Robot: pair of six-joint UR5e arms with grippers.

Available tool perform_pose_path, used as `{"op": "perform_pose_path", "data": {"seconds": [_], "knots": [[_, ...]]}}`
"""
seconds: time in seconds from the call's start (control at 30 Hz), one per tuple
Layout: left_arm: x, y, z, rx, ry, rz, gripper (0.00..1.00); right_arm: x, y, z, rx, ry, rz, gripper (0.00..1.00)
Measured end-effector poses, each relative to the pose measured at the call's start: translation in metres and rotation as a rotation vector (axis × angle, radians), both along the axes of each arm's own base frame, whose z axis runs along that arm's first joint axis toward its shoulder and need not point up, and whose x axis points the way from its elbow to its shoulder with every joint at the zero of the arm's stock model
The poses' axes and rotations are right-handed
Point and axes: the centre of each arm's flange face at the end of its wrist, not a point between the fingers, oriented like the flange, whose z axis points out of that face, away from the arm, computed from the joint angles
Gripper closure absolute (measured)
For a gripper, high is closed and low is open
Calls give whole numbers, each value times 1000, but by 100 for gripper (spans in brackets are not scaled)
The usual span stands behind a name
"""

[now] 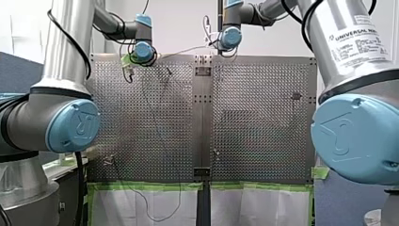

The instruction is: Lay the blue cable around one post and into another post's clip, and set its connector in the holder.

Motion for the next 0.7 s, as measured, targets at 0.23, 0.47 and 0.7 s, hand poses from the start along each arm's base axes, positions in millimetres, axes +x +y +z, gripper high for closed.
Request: {"op": "perform_pose_path", "data": {"seconds": [0.23, 0.47, 0.7], "knots": [[23, -3, -14, -6, 70, 3, 0, 2, -19, -30, 70, 51, -25, 100], [23, -5, -40, -34, 129, -1, 0, -1, -22, -70, 141, 97, -61, 100], [14, -10, -67, -52, 171, -13, 0, -4, -24, -97, 158, 71, -65, 100]]}}
